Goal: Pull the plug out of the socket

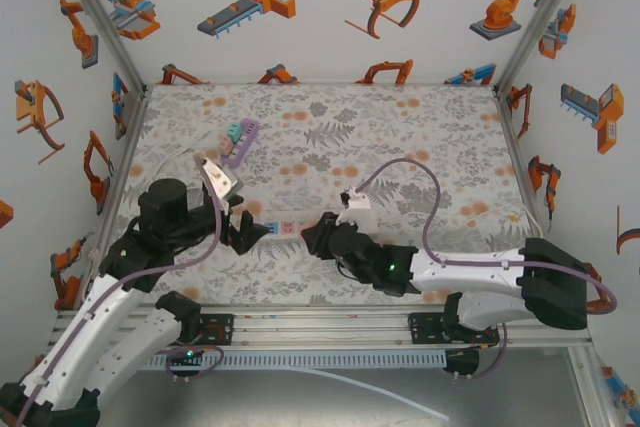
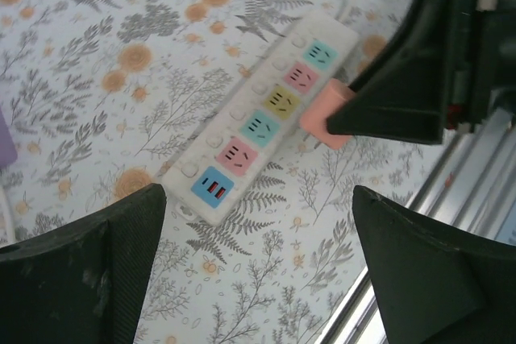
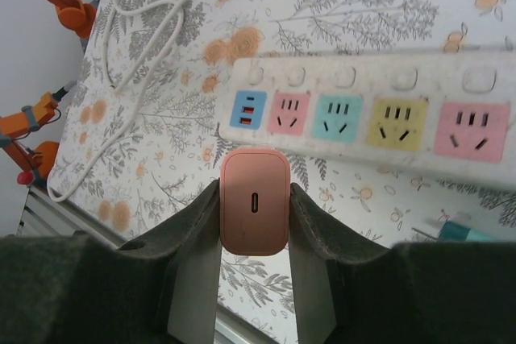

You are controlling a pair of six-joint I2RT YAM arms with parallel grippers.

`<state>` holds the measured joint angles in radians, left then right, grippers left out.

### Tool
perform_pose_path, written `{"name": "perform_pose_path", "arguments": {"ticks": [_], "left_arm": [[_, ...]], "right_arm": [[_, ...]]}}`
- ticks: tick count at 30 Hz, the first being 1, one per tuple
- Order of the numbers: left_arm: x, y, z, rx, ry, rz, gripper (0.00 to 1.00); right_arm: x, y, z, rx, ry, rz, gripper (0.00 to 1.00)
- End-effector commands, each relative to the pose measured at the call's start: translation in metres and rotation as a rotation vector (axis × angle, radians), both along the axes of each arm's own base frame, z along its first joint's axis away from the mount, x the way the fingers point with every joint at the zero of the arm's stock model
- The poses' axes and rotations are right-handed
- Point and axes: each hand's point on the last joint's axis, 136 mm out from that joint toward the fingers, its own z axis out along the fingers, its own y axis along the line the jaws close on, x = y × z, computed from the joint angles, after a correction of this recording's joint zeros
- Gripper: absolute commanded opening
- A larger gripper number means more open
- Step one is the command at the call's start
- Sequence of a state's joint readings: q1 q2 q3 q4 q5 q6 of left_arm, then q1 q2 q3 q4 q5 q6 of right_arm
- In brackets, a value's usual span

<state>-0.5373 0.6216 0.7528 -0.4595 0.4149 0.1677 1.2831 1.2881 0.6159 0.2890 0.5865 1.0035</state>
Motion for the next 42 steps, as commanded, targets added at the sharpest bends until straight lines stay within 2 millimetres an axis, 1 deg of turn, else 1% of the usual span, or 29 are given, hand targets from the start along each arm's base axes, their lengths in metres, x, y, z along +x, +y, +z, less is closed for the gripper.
{"name": "perform_pose_path", "arguments": {"ticks": [1,6,8,10,12,16,20,23,26,29,36,39,42], "left_arm": [[-0.036,-0.008,-0.005,0.093,-0.118,-0.245,0.90],[-0.063,-0.011,-0.013,0.124,-0.152,-0.404,0.94],[-0.068,-0.011,-0.017,0.136,-0.153,-0.435,0.97],[-0.068,-0.010,-0.023,0.154,-0.141,-0.439,0.99],[-0.066,-0.009,-0.028,0.173,-0.130,-0.433,0.97],[-0.067,-0.009,-0.033,0.181,-0.117,-0.441,0.97],[-0.066,-0.010,-0.037,0.187,-0.104,-0.446,0.97],[-0.064,-0.012,-0.040,0.184,-0.083,-0.447,0.97],[-0.066,-0.013,-0.042,0.175,-0.068,-0.451,0.97],[-0.064,-0.013,-0.045,0.179,-0.083,-0.438,0.97],[-0.053,-0.012,-0.048,0.168,-0.104,-0.372,0.97],[-0.047,-0.011,-0.048,0.174,-0.098,-0.332,0.97],[-0.043,-0.010,-0.047,0.178,-0.092,-0.311,0.97]], "right_arm": [[0.004,-0.003,-0.008,0.092,0.029,-0.120,0.19],[0.005,0.004,-0.034,0.081,0.061,-0.143,0.20],[0.005,0.004,-0.046,0.067,0.076,-0.157,0.20],[0.006,0.003,-0.055,0.059,0.085,-0.172,0.20],[0.007,0.000,-0.065,0.047,0.092,-0.190,0.21],[0.006,-0.004,-0.082,0.034,0.117,-0.206,0.22],[0.003,-0.011,-0.097,0.022,0.154,-0.230,0.28],[0.002,-0.016,-0.105,0.005,0.170,-0.240,0.33],[0.000,-0.019,-0.107,-0.012,0.187,-0.250,0.38],[-0.002,-0.028,-0.109,-0.032,0.202,-0.279,0.42],[-0.005,-0.038,-0.103,-0.057,0.194,-0.291,0.46],[-0.007,-0.042,-0.097,-0.052,0.192,-0.292,0.47],[-0.006,-0.046,-0.082,-0.019,0.172,-0.297,0.48]]}}
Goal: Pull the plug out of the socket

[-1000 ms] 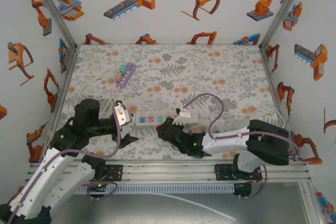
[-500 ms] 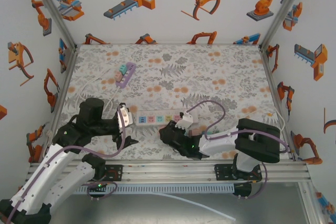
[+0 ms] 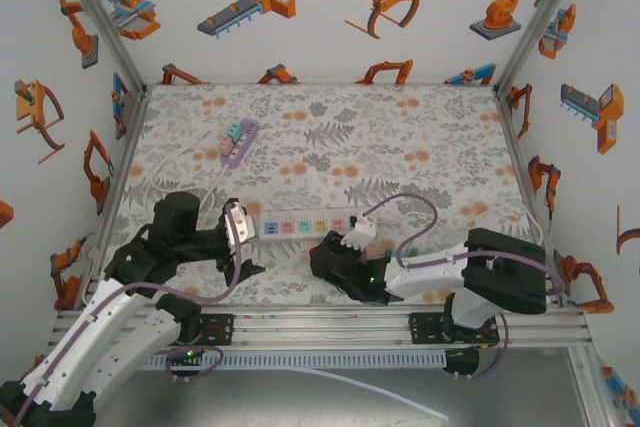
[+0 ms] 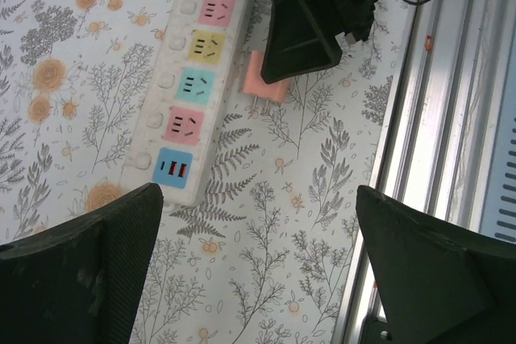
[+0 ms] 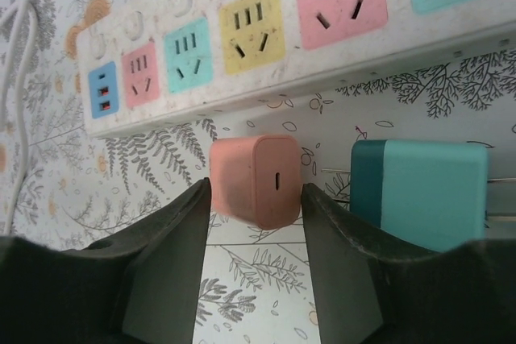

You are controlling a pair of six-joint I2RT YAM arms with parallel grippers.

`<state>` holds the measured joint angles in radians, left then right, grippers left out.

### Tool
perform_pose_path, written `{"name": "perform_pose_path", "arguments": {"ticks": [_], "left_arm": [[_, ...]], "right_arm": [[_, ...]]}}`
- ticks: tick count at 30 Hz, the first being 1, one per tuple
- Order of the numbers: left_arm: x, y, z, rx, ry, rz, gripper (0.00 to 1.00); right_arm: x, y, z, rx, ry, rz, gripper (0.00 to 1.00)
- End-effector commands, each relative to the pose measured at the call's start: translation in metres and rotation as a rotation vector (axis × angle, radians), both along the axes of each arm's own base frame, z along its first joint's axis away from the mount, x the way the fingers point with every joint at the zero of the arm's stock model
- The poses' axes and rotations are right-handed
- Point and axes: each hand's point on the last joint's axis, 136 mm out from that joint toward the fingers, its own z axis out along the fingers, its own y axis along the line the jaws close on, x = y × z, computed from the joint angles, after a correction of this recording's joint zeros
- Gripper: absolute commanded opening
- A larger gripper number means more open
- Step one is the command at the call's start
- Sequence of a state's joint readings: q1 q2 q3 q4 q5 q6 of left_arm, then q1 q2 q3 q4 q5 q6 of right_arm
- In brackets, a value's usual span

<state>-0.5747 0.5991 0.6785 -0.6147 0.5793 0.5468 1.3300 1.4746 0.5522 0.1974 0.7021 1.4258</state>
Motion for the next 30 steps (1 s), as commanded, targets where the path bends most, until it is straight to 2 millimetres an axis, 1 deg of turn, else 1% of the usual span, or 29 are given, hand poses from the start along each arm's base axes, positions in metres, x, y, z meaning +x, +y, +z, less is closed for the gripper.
{"name": "perform_pose_path", "arguments": {"ticks": [1,3,4,6,8,9,10,11,12,14,15,17,18,19,22,23,26,29,30], "left_arm": [[0.007,-0.001,0.005,-0.013,-0.001,0.036,0.97],[0.015,0.000,0.006,-0.014,0.002,0.076,0.97],[0.023,0.001,0.008,-0.015,0.001,0.124,0.97],[0.047,0.008,0.010,-0.020,0.006,0.265,0.97],[0.071,0.015,0.014,-0.028,0.005,0.391,0.97],[0.083,0.019,0.014,-0.031,0.006,0.439,0.97],[0.098,0.023,0.017,-0.048,0.010,0.502,0.97],[0.116,0.029,0.020,-0.067,0.025,0.574,0.97],[0.131,0.035,0.024,-0.082,0.043,0.627,0.97],[0.167,0.048,0.033,-0.094,0.074,0.746,0.97],[0.185,0.056,0.031,-0.074,0.088,0.807,0.97],[0.223,0.073,0.022,0.010,0.114,0.933,0.97],[0.240,0.078,0.022,0.050,0.117,0.972,0.97],[0.258,0.084,0.014,0.102,0.132,1.009,0.97],[0.307,0.089,-0.005,0.213,0.158,1.054,0.97],[0.321,0.090,-0.016,0.236,0.180,1.061,0.97],[0.360,0.088,-0.033,0.258,0.197,1.063,0.97],[0.389,0.082,-0.057,0.293,0.188,1.038,0.97],[0.396,0.081,-0.068,0.311,0.195,1.027,0.97]], "right_arm": [[0.004,-0.015,0.022,0.010,-0.063,-0.053,0.48],[0.007,-0.017,0.041,0.014,-0.102,-0.055,0.48],[0.009,-0.017,0.053,0.010,-0.134,-0.049,0.48],[0.013,-0.020,0.077,-0.007,-0.199,-0.044,0.49],[0.019,-0.024,0.102,-0.101,-0.299,-0.018,0.52],[0.023,-0.025,0.109,-0.149,-0.330,0.004,0.53],[0.029,-0.026,0.118,-0.203,-0.359,0.025,0.54],[0.035,-0.027,0.122,-0.246,-0.363,0.059,0.55],[0.040,-0.026,0.125,-0.268,-0.359,0.093,0.58],[0.050,-0.024,0.129,-0.283,-0.331,0.173,0.66],[0.053,-0.025,0.131,-0.281,-0.328,0.197,0.71],[0.058,-0.028,0.134,-0.269,-0.326,0.232,0.83],[0.059,-0.030,0.135,-0.265,-0.324,0.238,0.86],[0.060,-0.032,0.135,-0.259,-0.319,0.249,0.88],[0.062,-0.038,0.134,-0.253,-0.296,0.268,0.91],[0.061,-0.039,0.134,-0.253,-0.287,0.279,0.91],[0.058,-0.040,0.134,-0.239,-0.272,0.295,0.91],[0.054,-0.039,0.133,-0.210,-0.260,0.305,0.92],[0.053,-0.039,0.132,-0.203,-0.255,0.309,0.92]]}}
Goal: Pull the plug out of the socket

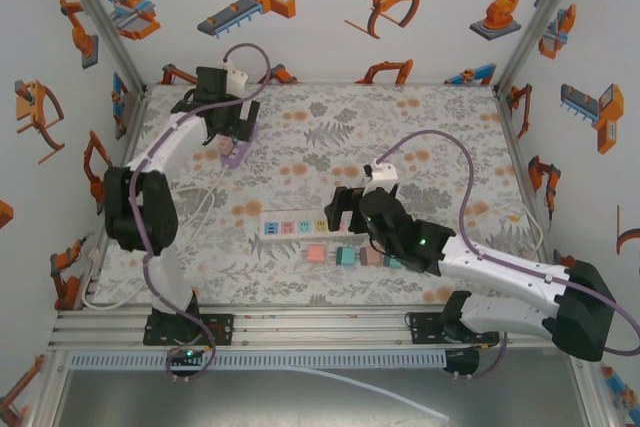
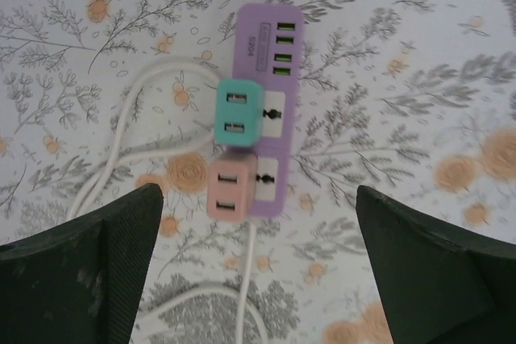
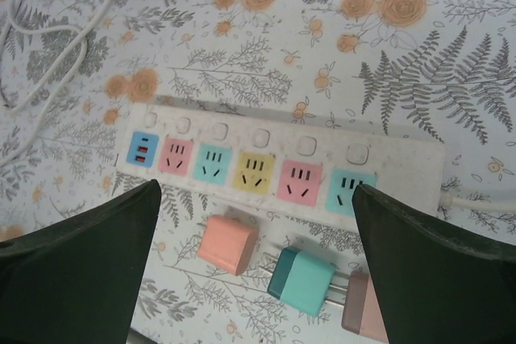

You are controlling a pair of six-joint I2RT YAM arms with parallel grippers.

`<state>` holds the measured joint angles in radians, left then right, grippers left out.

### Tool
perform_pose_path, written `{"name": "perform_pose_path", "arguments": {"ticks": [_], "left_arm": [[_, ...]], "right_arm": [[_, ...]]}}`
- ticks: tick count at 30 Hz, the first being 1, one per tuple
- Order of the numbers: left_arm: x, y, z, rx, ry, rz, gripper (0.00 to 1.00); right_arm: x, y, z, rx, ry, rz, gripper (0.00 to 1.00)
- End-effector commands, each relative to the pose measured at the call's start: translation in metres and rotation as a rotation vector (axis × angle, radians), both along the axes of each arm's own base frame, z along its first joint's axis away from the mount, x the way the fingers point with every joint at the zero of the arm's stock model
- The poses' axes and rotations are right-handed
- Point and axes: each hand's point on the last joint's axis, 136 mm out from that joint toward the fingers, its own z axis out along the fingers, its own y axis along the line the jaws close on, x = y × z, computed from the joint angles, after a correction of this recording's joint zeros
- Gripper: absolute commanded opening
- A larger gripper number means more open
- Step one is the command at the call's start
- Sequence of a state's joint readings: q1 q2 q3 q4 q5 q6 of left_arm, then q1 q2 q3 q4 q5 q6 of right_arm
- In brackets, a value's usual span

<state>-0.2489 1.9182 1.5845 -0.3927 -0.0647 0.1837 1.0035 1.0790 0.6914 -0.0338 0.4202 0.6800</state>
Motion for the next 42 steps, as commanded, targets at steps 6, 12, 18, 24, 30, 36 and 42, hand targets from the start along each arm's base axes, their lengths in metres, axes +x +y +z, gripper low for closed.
{"name": "perform_pose_path", "arguments": {"ticks": [6,12,18,24,30,36,42], "left_arm": [[0.033,-0.003,-0.065,0.059,0.094,-0.047,0.99],[0.029,-0.010,-0.100,0.063,0.191,-0.101,0.81],[0.013,-0.024,-0.106,-0.009,0.258,-0.199,0.55],[-0.006,-0.055,-0.086,-0.103,0.263,-0.339,0.35],[-0.043,-0.114,-0.054,-0.099,0.208,-0.540,0.35],[-0.099,-0.176,-0.037,-0.055,0.138,-0.793,0.37],[-0.150,-0.225,-0.050,0.081,0.077,-1.042,0.37]], "right_arm": [[-0.009,-0.002,0.003,0.024,0.032,0.033,0.92],[-0.007,-0.008,0.008,0.000,0.027,0.006,0.89],[-0.009,-0.015,0.008,0.027,0.037,-0.021,0.85],[-0.010,-0.024,0.012,0.032,0.027,-0.043,0.84],[-0.014,-0.038,0.010,0.044,0.023,-0.085,0.83],[-0.020,-0.063,0.007,0.071,0.013,-0.147,0.82],[-0.028,-0.088,0.008,0.075,-0.008,-0.195,0.81]]}}
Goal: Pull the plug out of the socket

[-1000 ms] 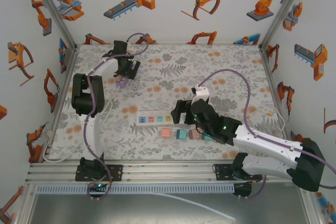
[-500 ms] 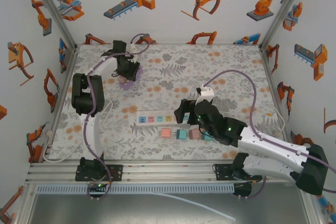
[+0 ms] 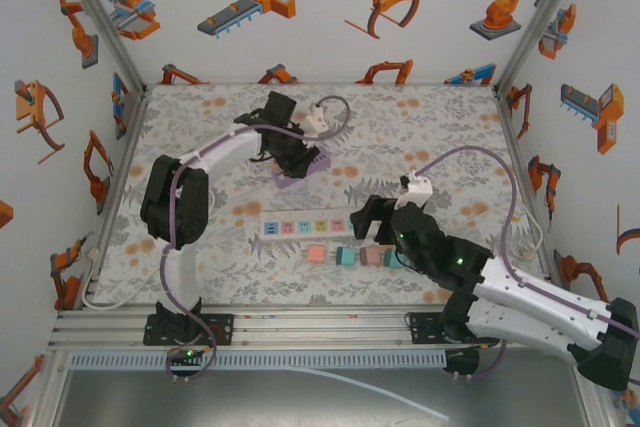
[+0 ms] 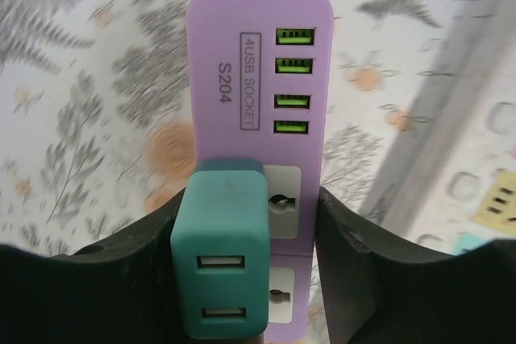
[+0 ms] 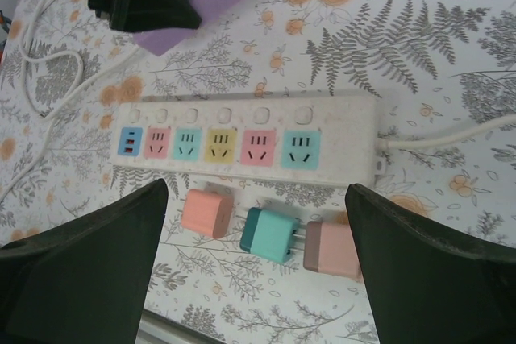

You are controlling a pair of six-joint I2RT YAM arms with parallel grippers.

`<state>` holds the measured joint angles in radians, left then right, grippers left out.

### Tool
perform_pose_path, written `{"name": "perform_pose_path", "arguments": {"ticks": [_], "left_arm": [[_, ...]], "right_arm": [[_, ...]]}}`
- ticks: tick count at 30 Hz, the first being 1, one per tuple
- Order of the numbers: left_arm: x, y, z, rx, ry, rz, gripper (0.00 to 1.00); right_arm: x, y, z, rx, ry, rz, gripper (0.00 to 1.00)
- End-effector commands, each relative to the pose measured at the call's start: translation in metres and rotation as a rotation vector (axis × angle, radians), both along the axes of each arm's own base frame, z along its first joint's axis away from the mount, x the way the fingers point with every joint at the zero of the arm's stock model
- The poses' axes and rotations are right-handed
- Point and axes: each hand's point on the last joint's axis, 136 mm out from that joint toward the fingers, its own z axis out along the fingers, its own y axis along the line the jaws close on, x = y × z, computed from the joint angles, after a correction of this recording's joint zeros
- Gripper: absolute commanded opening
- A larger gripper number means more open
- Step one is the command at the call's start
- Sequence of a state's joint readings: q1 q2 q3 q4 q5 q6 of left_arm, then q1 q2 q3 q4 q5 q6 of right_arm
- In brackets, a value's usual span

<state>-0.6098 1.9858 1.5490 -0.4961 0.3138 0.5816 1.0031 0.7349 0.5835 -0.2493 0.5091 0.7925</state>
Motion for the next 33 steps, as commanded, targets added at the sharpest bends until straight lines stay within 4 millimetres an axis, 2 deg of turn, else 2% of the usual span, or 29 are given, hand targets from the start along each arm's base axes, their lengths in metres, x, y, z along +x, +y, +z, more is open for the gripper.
{"name": "perform_pose_path", "arguments": {"ticks": [1,8,11,14,19,21,23,24,28,33], "left_arm": [[-0.016,-0.021,0.001,0.032,-0.111,-0.175,0.38],[-0.053,-0.057,-0.017,0.059,-0.138,-0.390,0.41],[-0.066,-0.061,-0.029,0.060,-0.079,-0.443,0.42],[-0.070,-0.060,-0.042,0.072,-0.060,-0.470,0.44],[-0.062,-0.059,-0.058,0.124,-0.072,-0.440,0.46],[-0.063,-0.060,-0.059,0.117,-0.064,-0.426,0.51],[-0.063,-0.060,-0.058,0.110,-0.054,-0.409,0.68],[-0.063,-0.061,-0.056,0.104,-0.055,-0.406,0.70],[-0.061,-0.064,-0.040,0.072,-0.067,-0.384,0.71],[-0.056,-0.071,-0.009,0.009,-0.096,-0.328,0.72]], "right_arm": [[-0.001,-0.022,-0.002,-0.008,-0.011,-0.072,0.81],[-0.007,-0.034,-0.005,-0.005,-0.011,-0.088,0.79],[-0.007,-0.036,-0.007,0.007,-0.007,-0.096,0.79],[-0.008,-0.036,-0.008,0.006,-0.003,-0.093,0.79],[-0.009,-0.035,-0.009,0.007,0.003,-0.088,0.79],[-0.009,-0.036,-0.010,0.003,0.005,-0.089,0.79],[-0.008,-0.037,-0.011,0.001,0.002,-0.097,0.79],[-0.008,-0.038,-0.011,-0.001,0.000,-0.101,0.79],[-0.006,-0.040,-0.006,-0.010,-0.021,-0.112,0.79],[-0.003,-0.041,0.004,-0.084,-0.076,-0.089,0.80]]}}
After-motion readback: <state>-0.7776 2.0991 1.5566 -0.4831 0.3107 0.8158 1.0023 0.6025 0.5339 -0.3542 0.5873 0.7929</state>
